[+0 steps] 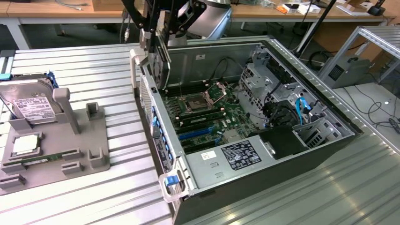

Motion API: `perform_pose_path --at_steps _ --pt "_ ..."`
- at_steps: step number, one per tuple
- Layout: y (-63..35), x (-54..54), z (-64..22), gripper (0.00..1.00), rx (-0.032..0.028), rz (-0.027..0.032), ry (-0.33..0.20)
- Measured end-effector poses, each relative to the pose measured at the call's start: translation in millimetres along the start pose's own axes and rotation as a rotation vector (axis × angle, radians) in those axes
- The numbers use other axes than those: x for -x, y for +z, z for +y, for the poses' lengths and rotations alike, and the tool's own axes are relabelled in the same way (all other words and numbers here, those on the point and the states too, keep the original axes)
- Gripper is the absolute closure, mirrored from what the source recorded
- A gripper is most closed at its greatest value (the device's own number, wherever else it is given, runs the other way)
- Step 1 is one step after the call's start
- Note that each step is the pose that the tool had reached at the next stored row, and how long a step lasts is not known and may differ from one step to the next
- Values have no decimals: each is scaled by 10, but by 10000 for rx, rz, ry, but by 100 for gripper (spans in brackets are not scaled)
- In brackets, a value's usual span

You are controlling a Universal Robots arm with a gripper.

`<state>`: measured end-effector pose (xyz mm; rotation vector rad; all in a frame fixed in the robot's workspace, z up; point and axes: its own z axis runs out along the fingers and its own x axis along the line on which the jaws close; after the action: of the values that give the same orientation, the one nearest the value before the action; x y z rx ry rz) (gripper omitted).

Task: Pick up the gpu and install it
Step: 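Pick up the gpu and move the gpu toward the slot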

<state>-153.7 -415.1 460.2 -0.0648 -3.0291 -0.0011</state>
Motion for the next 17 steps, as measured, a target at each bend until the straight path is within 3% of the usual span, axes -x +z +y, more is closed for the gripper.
perform_pose_path --at_steps 4,10,14,17 --pt "11 188 4 73 -12 100 3" --pt "54 645 18 73 -47 346 6" --pt "76 803 23 73 -61 424 7" --pt "104 993 30 73 -81 515 8"
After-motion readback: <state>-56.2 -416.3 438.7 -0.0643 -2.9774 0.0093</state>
